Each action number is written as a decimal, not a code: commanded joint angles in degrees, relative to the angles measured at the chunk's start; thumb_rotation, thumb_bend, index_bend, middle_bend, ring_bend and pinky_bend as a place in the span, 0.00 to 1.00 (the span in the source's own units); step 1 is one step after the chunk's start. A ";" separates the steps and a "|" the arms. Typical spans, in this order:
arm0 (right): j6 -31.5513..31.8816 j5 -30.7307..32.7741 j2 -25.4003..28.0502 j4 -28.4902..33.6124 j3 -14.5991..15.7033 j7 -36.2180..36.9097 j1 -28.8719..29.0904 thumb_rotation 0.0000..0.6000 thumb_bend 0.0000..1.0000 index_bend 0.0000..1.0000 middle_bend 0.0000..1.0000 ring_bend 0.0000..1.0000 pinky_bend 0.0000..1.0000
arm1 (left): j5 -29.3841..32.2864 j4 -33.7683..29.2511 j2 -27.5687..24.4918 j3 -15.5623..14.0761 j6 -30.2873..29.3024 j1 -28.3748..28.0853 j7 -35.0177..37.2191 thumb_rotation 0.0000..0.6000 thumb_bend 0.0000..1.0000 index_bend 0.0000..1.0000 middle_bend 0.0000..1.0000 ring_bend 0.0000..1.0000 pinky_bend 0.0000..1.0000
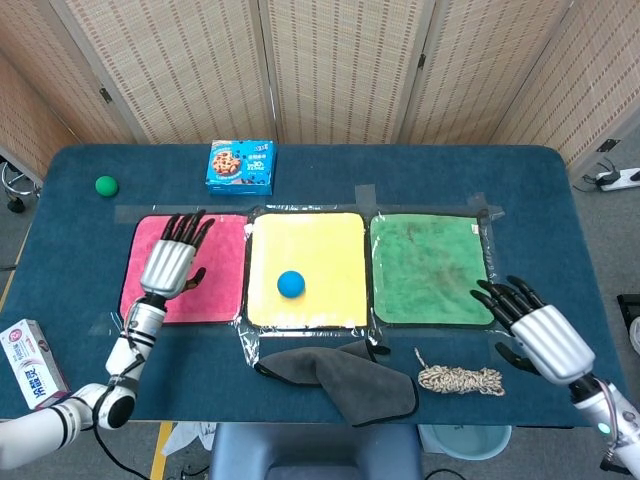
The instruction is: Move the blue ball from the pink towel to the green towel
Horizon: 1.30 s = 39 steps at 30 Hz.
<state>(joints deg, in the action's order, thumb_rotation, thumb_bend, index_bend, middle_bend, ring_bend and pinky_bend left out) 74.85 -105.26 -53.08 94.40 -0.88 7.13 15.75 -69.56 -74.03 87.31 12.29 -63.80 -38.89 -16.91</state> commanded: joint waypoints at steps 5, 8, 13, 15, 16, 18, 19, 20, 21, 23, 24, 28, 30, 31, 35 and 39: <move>-15.15 -3.17 -1.83 3.58 -3.81 -2.34 14.64 1.00 0.39 0.09 0.10 0.13 0.07 | 1.00 -5.35 -4.81 0.45 -3.66 3.54 0.54 1.00 0.38 0.00 0.00 0.00 0.00; -18.65 -4.36 -4.65 2.64 -5.09 -3.35 19.47 1.00 0.39 0.09 0.11 0.14 0.07 | 0.21 -7.14 -6.39 -0.07 -5.36 4.75 -0.08 1.00 0.38 0.00 0.00 0.00 0.00; -21.88 -7.99 -12.04 -3.90 -5.40 -3.60 26.93 1.00 0.39 0.09 0.13 0.15 0.07 | -0.54 -10.27 -8.53 -0.67 -7.29 6.59 0.05 1.00 0.38 0.00 0.00 0.00 0.00; -23.32 -8.86 -14.40 -6.21 -5.09 -2.91 29.55 1.00 0.39 0.09 0.13 0.15 0.07 | -0.76 -11.02 -9.21 -0.87 -7.82 7.16 0.09 1.00 0.38 0.00 0.00 0.00 0.00; -24.03 -9.14 -15.52 -7.39 -4.97 -2.68 30.78 1.00 0.39 0.09 0.14 0.16 0.07 | -0.82 -11.35 -9.56 -0.96 -8.03 7.42 0.05 1.00 0.38 0.00 0.00 0.00 0.00; -25.77 -9.36 -17.99 -10.03 -4.87 -2.68 33.42 1.00 0.39 0.10 0.14 0.16 0.07 | -0.86 -12.07 -10.31 -1.09 -8.44 8.00 0.10 1.00 0.38 0.00 0.00 0.00 0.00; -26.53 -9.37 -19.35 -11.43 -4.84 -2.67 34.79 1.00 0.39 0.11 0.14 0.16 0.07 | -0.91 -12.39 -10.66 -1.15 -8.65 8.31 0.26 1.00 0.38 0.00 0.00 0.00 0.00; -27.00 -9.31 -20.34 -12.45 -4.82 -2.52 35.76 1.00 0.39 0.12 0.14 0.16 0.07 | -0.97 -12.53 -10.88 -1.22 -8.82 8.55 0.36 1.00 0.38 0.00 0.00 0.00 0.00; -27.36 -9.22 -21.32 -13.45 -4.79 -2.34 36.67 1.00 0.39 0.13 0.14 0.16 0.07 | -1.04 -12.63 -11.06 -1.29 -8.94 8.75 0.47 1.00 0.38 0.00 0.00 0.00 0.00; -27.91 -9.17 -23.55 -15.95 -4.66 -1.95 38.71 1.00 0.39 0.14 0.15 0.16 0.07 | -1.09 -12.72 -11.42 -1.38 -9.05 9.14 0.85 1.00 0.38 0.00 0.00 0.00 0.00; -28.30 -9.12 -24.72 -17.39 -4.53 -1.79 39.84 1.00 0.39 0.14 0.15 0.17 0.07 | -1.05 -12.71 -11.57 -1.39 -9.05 9.33 1.15 1.00 0.38 0.00 0.00 0.00 0.00; -29.12 -8.87 -28.30 -21.97 -3.61 -0.19 43.15 1.00 0.40 0.17 0.16 0.18 0.07 | -0.80 -12.55 -11.88 -1.34 -8.84 9.85 2.37 1.00 0.38 0.00 0.00 0.00 0.00; -29.48 -8.83 -29.73 -23.92 -2.95 0.45 44.48 1.00 0.40 0.17 0.16 0.18 0.07 | -0.67 -12.43 -12.00 -1.32 -8.70 10.05 2.81 1.00 0.38 0.00 0.00 0.00 0.00; -29.73 -8.78 -30.65 -25.24 -2.59 0.73 45.34 1.00 0.40 0.17 0.16 0.18 0.07 | -0.56 -12.33 -12.09 -1.32 -8.54 10.14 3.00 1.00 0.38 0.00 0.00 0.00 0.00; -31.07 -8.12 -33.85 -29.71 -1.43 1.57 47.88 1.00 0.40 0.17 0.16 0.18 0.07 | -0.32 -12.01 -12.28 -1.26 -8.26 10.45 3.60 1.00 0.38 0.00 0.00 0.00 0.00; -32.11 -7.83 -37.01 -33.76 -0.23 1.57 50.22 1.00 0.41 0.17 0.16 0.17 0.07 | -0.09 -11.66 -12.27 -1.10 -8.16 10.74 4.27 1.00 0.38 0.00 0.00 0.00 0.00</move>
<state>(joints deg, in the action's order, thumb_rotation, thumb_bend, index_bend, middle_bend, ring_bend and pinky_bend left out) 43.39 -113.39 -88.70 62.14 -1.87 8.45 64.79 -69.68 -85.73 75.02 11.16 -71.97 -28.18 -12.67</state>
